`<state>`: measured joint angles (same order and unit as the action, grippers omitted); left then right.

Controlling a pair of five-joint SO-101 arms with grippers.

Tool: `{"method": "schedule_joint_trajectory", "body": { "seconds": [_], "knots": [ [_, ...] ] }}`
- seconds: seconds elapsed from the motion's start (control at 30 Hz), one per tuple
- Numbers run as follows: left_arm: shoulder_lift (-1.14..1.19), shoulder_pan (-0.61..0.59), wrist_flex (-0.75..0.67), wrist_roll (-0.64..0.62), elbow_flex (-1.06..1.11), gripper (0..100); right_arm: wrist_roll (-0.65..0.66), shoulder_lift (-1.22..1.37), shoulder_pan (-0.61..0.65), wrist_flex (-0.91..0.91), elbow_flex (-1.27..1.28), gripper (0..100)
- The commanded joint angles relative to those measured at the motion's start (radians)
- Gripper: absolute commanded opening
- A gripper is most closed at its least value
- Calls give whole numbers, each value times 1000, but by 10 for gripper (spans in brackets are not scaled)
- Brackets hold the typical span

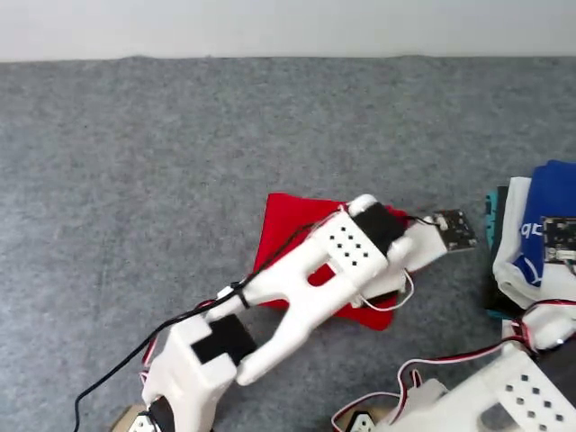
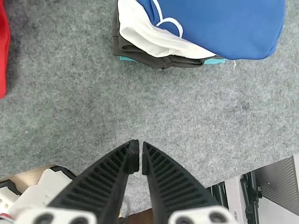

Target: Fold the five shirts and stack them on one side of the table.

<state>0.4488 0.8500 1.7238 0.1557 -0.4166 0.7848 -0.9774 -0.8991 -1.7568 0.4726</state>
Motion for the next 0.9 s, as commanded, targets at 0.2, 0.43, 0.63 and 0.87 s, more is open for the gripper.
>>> {"method": "schedule_joint_trajectory", "body": {
  "seconds": [0.2, 0.43, 0.63, 0.87],
  "knots": [
    [5, -287, -181, 11, -2, 13, 2, -8, -10, -39, -5, 26],
    [181, -239, -206, 41, -4, 13, 2, -8, -10, -39, -5, 26],
    [189, -101, -135, 44, -4, 13, 2, -8, -10, -39, -5, 26],
    [110, 69, -29, 40, -4, 13, 2, -8, -12, -39, -5, 26]
  ]
}}
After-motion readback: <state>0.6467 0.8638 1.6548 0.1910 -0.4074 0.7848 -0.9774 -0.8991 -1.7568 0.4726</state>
